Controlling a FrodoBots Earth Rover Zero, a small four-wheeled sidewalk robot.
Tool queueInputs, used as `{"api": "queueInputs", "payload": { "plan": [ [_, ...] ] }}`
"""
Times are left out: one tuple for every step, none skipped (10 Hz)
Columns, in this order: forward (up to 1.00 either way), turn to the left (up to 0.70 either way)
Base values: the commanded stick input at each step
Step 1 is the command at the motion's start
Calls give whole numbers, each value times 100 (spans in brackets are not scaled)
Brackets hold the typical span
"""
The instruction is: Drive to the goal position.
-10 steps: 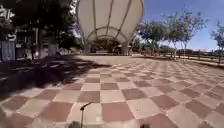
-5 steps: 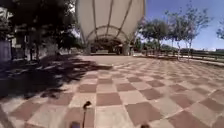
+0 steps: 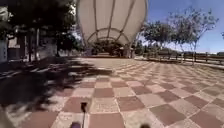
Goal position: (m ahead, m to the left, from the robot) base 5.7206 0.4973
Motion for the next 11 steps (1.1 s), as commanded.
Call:
{"api": "queueInputs", "payload": {
  "plan": [
    [100, 0],
    [100, 0],
    [100, 0],
    [100, 0],
    [100, 0],
    [100, 0],
    [100, 0],
    [100, 0],
    [100, 0],
    [100, 0],
    [100, 0]
  ]
}}
